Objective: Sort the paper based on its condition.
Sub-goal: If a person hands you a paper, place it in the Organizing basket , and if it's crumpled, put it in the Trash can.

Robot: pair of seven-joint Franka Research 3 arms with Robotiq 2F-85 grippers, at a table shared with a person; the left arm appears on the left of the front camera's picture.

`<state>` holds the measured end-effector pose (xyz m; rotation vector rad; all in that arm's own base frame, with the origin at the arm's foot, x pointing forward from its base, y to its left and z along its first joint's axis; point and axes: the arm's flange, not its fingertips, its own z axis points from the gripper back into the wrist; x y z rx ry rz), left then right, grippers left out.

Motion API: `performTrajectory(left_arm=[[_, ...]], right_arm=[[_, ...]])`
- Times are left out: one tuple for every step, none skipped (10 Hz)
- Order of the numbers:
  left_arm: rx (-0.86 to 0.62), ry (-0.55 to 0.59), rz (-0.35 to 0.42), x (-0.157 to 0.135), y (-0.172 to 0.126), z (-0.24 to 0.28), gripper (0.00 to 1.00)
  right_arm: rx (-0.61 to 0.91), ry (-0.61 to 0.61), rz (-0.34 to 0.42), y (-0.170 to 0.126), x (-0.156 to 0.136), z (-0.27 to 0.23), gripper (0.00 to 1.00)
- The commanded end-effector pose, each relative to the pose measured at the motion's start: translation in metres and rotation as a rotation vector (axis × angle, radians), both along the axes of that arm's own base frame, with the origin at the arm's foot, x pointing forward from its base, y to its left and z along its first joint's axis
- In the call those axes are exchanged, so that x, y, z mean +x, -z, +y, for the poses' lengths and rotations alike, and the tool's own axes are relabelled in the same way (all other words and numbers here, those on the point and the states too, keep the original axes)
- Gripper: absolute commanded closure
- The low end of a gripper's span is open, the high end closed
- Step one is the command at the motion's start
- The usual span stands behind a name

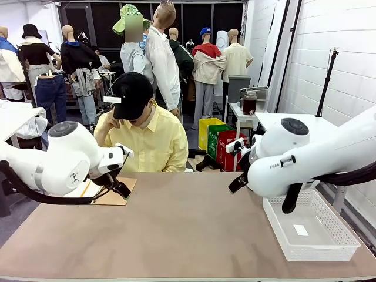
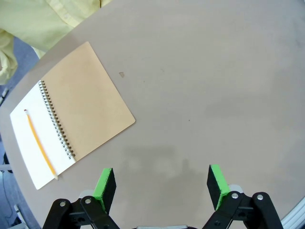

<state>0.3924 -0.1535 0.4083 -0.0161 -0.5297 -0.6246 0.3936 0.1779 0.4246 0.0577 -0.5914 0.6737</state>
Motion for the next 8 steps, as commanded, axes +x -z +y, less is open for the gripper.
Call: performTrajectory(left_arm=[[0.012,0.001,0.017,-0.003,-0.033,0.006,0.00],[0.015,-0.004,0.015,-0.003,-0.047,0.010,0.00],[0.020,-0.005,0.014,-0.004,-0.062,0.012,0.00],[0.026,-0.001,0.016,-0.007,-0.080,0.014,0.00],[0.029,-0.006,0.010,-0.010,-0.097,0.018,0.00],[0.040,-0.017,-0.005,-0.014,-0.113,0.020,0.00],[0.048,-0.023,-0.016,-0.018,-0.128,0.022,0.00],[0.052,-0.028,-0.027,-0.023,-0.138,0.025,0.00]], right_arm=[[0.027,-0.056,0.034,-0.026,0.002,-0.009,0.00],[0.039,-0.075,0.040,-0.036,0.001,-0.008,0.00],[0.047,-0.095,0.039,-0.048,0.001,-0.008,0.00],[0.050,-0.117,0.043,-0.062,-0.002,-0.008,0.00],[0.056,-0.135,0.036,-0.075,-0.003,-0.007,0.00],[0.063,-0.151,0.028,-0.087,-0.006,-0.007,0.00],[0.078,-0.166,0.018,-0.097,-0.008,-0.008,0.00],[0.096,-0.173,0.002,-0.108,-0.011,-0.008,0.00]])
